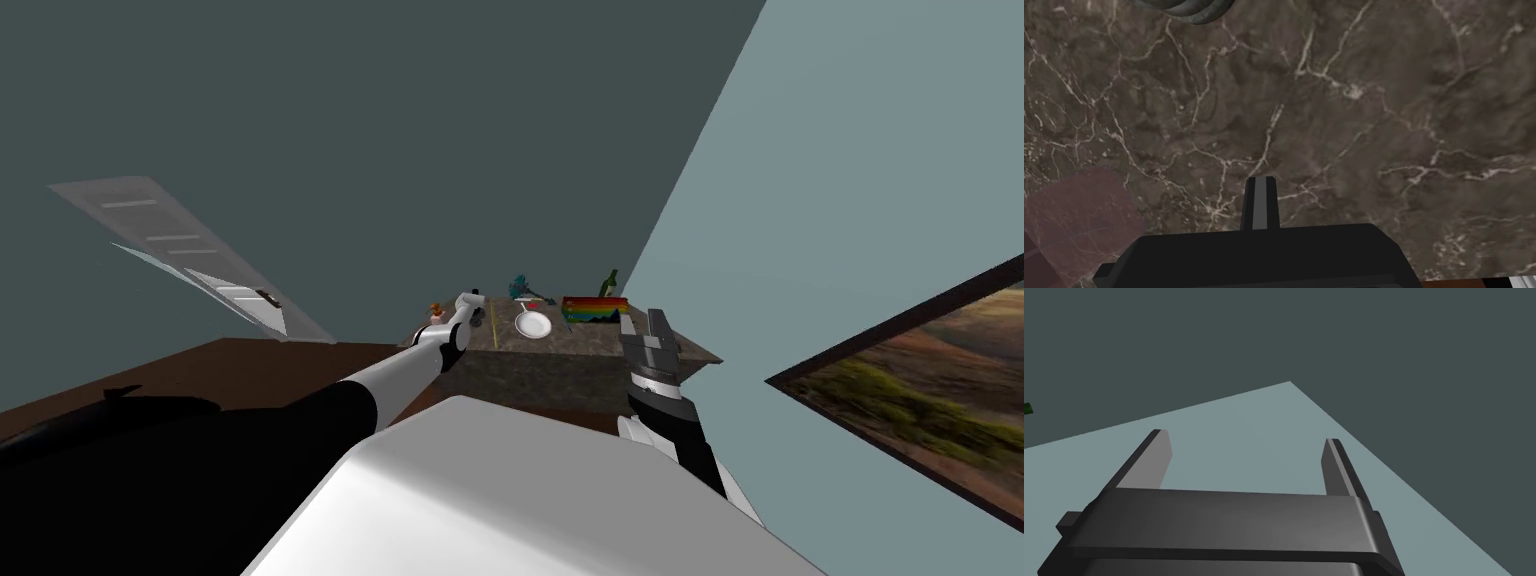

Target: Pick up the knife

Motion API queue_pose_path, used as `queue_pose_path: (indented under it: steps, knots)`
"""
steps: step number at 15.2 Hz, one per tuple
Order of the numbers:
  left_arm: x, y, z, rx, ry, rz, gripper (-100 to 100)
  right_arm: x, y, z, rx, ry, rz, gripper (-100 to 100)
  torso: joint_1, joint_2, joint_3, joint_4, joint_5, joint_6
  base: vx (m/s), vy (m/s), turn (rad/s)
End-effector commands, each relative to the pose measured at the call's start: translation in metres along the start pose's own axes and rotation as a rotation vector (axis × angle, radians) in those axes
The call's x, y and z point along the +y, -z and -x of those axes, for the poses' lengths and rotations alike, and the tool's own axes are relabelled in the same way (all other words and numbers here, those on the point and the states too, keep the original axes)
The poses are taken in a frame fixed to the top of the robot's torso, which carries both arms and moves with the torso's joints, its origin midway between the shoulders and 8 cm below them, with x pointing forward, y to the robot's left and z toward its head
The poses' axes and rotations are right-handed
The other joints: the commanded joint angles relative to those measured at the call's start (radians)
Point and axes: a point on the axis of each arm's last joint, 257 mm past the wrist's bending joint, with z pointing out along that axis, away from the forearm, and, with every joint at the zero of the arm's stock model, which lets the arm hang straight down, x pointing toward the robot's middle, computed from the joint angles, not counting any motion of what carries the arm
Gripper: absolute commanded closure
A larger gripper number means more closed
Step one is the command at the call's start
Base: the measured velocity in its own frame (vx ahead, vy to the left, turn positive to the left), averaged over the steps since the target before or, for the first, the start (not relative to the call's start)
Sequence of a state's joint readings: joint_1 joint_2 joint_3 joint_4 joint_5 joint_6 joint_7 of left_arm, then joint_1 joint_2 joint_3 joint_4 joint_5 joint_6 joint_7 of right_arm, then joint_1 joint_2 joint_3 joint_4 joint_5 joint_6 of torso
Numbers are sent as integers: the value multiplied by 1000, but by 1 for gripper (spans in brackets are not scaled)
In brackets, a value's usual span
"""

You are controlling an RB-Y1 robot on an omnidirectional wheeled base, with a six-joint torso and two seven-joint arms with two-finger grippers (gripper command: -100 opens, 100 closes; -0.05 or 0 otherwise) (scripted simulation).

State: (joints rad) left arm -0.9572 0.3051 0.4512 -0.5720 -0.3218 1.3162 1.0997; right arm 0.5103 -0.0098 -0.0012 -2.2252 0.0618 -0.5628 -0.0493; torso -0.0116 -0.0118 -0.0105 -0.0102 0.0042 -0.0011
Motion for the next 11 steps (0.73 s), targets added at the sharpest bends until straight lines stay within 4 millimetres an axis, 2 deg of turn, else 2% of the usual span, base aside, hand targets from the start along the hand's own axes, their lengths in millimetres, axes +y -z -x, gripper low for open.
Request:
queue_pose_path:
  steps: [1,3,4,5,6,8,9,11]
  knots:
    - [5,6,-11,27,-58,1,100,0,0,0,0,0,0,0,0,0,0,0,0,0,70,-176,391]
    - [5,6,-11,27,-72,0,100,0,0,0,0,0,0,0,-1,0,0,0,0,0,58,-142,222]
    - [9,11,-20,45,-116,0,100,0,0,0,0,0,0,0,2,1,0,0,0,1,37,-102,301]
    - [9,11,-20,45,-118,0,100,0,0,0,0,0,0,0,3,1,1,0,1,-1,37,-120,311]
    - [13,16,-29,64,-159,0,100,0,0,0,0,0,0,0,3,2,1,0,1,0,51,-155,869]
    - [11,14,-25,56,-141,0,100,0,0,0,0,0,0,0,1,1,0,0,0,1,41,-121,-26]
    - [-4,26,-34,83,-94,-19,-100,0,0,0,0,0,0,0,4,1,1,0,1,1,3,-59,50]
    - [-11,31,-37,94,-70,-26,-100,0,0,0,0,0,0,0,7,4,2,1,2,0,-20,-56,52]
